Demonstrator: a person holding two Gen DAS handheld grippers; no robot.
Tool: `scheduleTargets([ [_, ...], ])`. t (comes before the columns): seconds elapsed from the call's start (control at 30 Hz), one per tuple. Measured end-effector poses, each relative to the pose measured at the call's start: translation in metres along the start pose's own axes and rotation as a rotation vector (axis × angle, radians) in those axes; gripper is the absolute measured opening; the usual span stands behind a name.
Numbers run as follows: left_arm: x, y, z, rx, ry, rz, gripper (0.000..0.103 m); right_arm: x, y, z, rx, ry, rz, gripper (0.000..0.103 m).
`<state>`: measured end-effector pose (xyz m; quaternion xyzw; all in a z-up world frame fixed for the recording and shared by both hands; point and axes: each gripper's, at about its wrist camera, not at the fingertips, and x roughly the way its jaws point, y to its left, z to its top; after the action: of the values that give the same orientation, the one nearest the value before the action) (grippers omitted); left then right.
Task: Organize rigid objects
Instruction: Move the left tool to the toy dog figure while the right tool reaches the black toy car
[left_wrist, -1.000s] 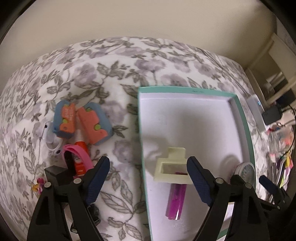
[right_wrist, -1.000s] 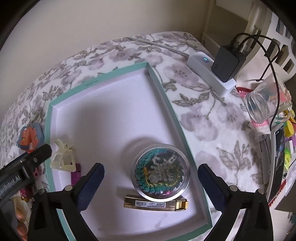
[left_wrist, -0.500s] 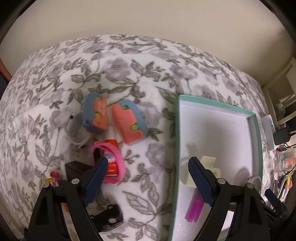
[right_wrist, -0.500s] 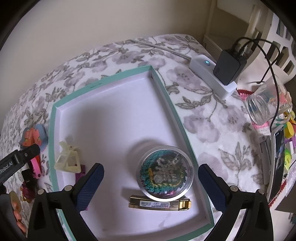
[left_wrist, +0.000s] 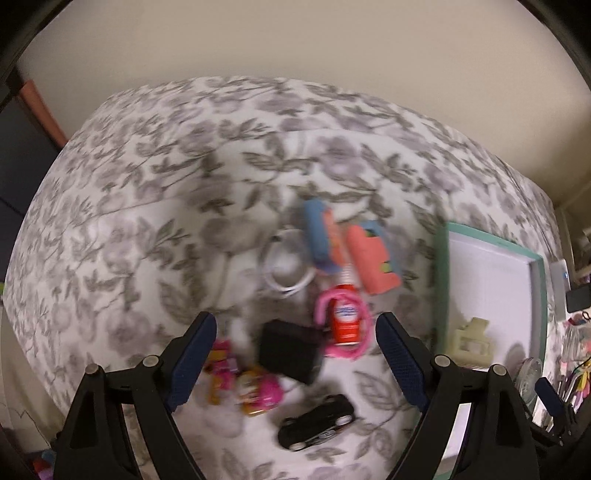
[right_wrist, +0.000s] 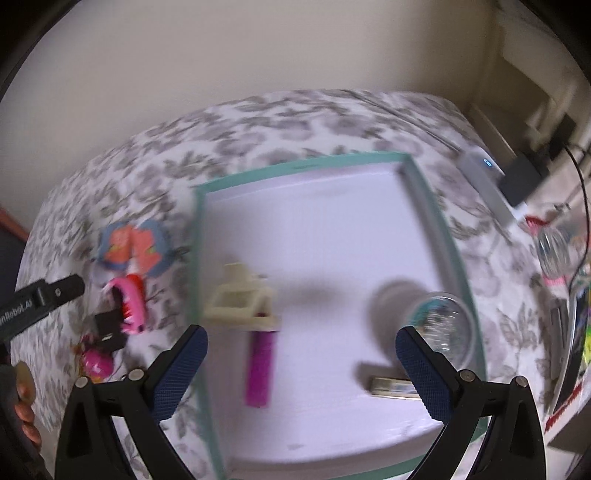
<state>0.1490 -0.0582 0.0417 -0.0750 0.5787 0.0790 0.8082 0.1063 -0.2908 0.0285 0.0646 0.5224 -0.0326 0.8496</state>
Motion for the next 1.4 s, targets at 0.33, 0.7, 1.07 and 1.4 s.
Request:
scheduleTargets([
  [0.33,-0.006,0.055,-0.012,-0.093,0.027,0.004,0.089,0.0,0.06,-0.012,-0.108,0.022,0.068,0.103],
  [0.7,0.002,0.081,-0.028,-0.132,0.067,0.014,0.089,0.015,0.097,-0.029,-0.162,0.073,0.103,0.103],
  [1.07,0.017,0.084,-0.034,-0.135,0.115,0.007,0.089,0.035,0.128,-0.055,-0.267,0.133,0.117,0.103],
  [1.4,0.032,0.091,-0.035,-0.159,0.164,0.002,0.089,0.054,0.143,-0.068,-0.301,0.202,0.167,0.103],
])
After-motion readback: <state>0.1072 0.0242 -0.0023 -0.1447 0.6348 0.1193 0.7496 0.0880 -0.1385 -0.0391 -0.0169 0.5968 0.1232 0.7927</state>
